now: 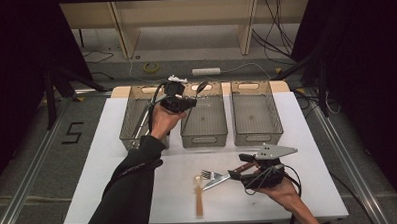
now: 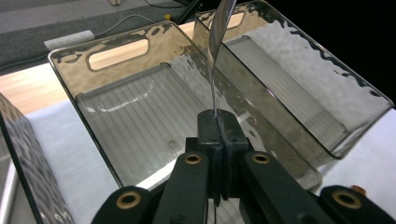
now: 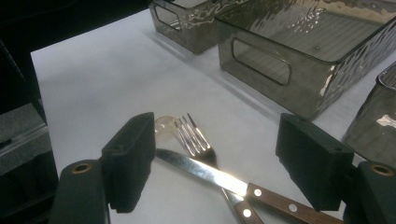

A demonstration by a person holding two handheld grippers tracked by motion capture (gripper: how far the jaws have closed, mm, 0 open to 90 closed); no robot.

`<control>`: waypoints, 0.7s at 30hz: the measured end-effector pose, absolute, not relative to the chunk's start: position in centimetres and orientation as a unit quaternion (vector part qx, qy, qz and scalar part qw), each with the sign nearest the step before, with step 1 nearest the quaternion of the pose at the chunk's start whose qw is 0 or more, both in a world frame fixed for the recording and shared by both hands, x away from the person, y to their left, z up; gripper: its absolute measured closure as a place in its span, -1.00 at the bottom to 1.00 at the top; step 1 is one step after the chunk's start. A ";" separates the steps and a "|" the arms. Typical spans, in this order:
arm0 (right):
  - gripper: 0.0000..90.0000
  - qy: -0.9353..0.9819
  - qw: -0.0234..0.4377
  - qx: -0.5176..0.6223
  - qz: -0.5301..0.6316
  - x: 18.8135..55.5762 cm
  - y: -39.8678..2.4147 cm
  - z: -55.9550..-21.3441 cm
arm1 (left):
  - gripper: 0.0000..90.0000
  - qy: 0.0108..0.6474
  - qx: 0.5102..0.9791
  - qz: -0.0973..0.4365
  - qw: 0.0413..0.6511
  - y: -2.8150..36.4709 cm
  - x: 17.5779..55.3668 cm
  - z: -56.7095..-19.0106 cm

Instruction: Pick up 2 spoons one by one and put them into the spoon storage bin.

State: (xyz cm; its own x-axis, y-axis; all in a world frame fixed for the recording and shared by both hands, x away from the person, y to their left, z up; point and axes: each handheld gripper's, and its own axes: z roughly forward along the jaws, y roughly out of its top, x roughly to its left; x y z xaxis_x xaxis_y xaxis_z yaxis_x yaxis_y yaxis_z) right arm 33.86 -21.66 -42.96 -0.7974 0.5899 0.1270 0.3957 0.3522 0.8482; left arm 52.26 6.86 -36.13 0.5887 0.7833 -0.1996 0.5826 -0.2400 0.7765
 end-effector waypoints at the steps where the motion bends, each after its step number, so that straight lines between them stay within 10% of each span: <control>1: -0.34 0.816 0.100 0.303 0.482 33.8 -21.7 -42.9 | 0.98 0.442 0.777 0.117 0.433 6.8 52.4 -36.2; 21: -0.35 0.810 0.102 0.305 0.490 33.8 -21.8 -42.8 | 0.98 0.461 0.768 0.128 0.425 6.0 53.9 -38.5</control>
